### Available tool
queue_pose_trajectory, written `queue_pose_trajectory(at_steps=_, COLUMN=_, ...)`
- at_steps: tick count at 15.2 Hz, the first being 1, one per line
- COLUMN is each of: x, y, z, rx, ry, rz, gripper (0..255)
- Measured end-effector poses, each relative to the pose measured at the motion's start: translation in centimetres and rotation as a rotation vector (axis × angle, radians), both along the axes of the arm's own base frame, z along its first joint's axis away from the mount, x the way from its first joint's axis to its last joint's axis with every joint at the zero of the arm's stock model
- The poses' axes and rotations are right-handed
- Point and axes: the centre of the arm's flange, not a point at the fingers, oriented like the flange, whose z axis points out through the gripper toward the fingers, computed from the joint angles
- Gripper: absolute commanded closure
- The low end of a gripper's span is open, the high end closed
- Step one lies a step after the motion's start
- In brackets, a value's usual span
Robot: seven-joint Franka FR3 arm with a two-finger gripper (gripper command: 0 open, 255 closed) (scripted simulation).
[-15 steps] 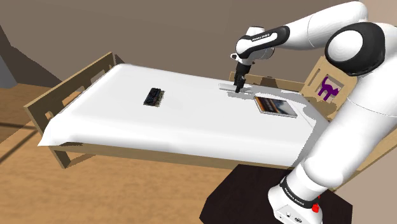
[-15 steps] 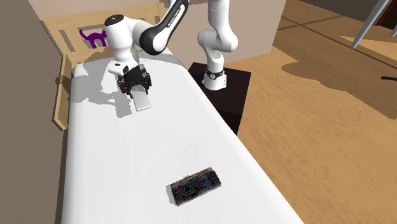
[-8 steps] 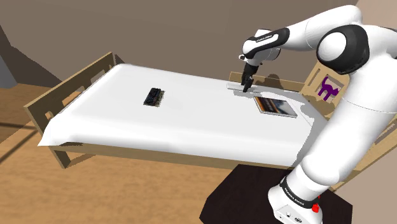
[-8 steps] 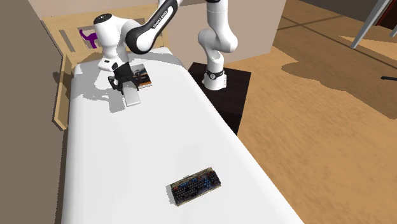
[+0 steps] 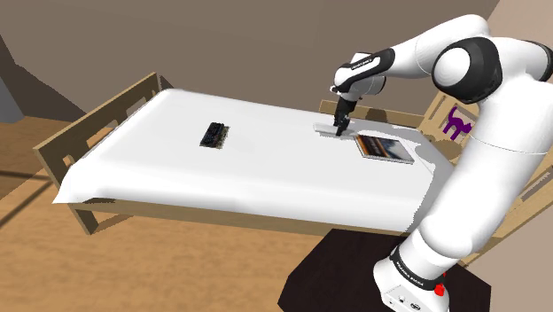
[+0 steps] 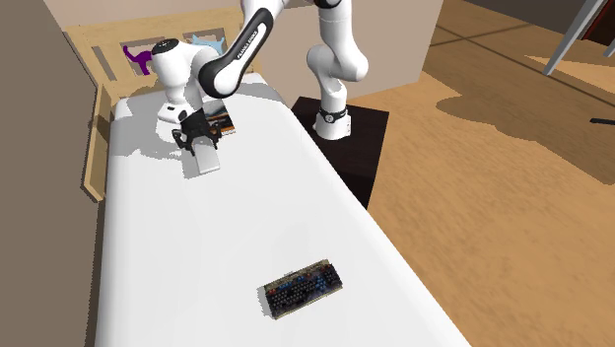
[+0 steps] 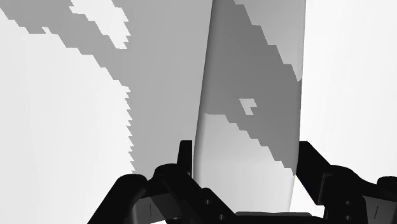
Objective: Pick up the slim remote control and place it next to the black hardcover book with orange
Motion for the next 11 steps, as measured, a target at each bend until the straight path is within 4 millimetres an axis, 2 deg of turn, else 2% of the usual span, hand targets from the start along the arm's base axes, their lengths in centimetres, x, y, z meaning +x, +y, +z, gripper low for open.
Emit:
queue_pose_trajectory(at_steps=4, x=0.1, y=0.0, z=-2.0, rx=0.0, ry=0.0, rz=0.0, gripper=255)
queue_pose_trajectory(at_steps=10, x=0.0, y=0.0, z=-2.4, rx=0.0, ry=0.0, rz=0.0, gripper=255)
queue_pose_trajectory(at_steps=11, x=0.0, y=0.0, z=-2.4, rx=0.0, ry=0.0, rz=0.0, gripper=0)
